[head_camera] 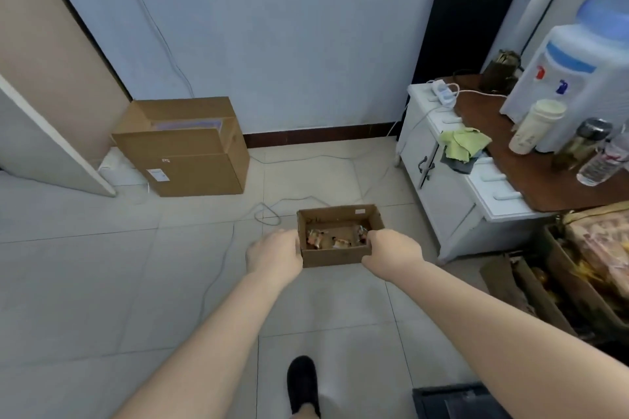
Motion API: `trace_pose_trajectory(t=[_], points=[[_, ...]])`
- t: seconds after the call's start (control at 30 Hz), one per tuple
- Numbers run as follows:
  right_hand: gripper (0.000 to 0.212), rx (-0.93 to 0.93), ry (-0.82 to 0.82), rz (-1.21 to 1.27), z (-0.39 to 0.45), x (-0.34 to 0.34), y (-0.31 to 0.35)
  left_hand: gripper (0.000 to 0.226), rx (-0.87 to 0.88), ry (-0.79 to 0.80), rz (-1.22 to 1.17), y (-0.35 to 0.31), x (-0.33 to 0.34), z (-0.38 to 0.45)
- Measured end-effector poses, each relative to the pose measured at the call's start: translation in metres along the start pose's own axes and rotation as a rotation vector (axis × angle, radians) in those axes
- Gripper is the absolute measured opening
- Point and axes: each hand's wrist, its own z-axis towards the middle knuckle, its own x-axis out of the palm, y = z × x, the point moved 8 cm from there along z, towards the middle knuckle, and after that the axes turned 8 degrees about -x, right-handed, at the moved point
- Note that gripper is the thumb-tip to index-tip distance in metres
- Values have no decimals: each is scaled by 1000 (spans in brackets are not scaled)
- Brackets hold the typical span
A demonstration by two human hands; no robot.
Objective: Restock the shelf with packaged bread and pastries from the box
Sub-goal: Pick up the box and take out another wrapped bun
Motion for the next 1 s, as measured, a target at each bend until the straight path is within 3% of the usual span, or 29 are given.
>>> trace_pose_trajectory(t=[0.1, 0.27, 0.5, 0.7, 0.87, 1.0], points=[[9, 70, 54, 56, 64, 0, -15, 29, -2, 78, 9, -1, 7, 72], [27, 137, 119, 143, 158, -5, -49, 30, -23, 215, 1, -14, 27, 179], [35, 104, 224, 227, 306, 26, -106, 28, -154, 337, -111, -42, 94, 325], [38, 128, 422, 267, 459, 152, -165, 28, -458, 534, -544, -58, 254, 448], [35, 151, 514, 242, 557, 286, -192, 39, -511, 623, -564, -58, 390, 535], [47, 80, 522, 164, 626, 393, -201, 46, -517, 559, -560, -50, 485, 617]])
